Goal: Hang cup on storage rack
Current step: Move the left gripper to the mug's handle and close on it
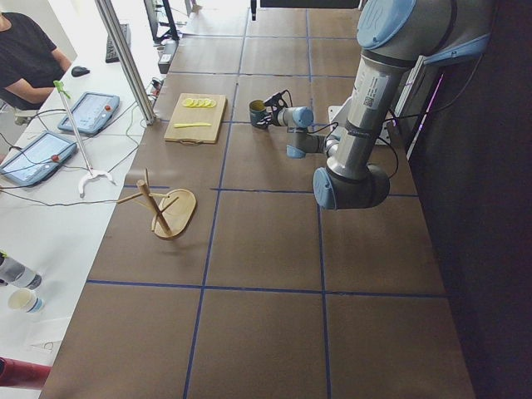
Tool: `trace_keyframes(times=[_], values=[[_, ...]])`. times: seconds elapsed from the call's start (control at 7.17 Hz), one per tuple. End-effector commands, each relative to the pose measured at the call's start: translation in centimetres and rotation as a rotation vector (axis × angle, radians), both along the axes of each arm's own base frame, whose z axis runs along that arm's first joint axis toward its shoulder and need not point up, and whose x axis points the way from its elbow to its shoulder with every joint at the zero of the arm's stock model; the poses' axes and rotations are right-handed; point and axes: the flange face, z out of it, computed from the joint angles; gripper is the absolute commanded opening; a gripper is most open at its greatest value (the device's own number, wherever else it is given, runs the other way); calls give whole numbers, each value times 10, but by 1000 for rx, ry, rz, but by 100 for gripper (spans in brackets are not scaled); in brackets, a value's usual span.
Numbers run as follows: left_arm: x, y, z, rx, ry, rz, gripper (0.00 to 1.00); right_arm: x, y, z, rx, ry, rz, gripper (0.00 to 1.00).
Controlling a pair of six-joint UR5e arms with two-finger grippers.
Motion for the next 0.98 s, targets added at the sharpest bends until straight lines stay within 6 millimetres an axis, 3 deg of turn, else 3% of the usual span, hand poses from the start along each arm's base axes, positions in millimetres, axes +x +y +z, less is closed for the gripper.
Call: trace_keyframes(times=[0.0, 0.28, 0.84], values=[[5, 4, 3, -1, -6, 21, 67, 0, 1, 1, -2, 1, 0, 100], [6, 6, 3, -2, -8, 26, 58, -1, 0, 2, -5, 3, -1, 100], [8, 11, 5, -3, -8, 33, 11, -1, -2, 7, -12, 6, -1, 100]])
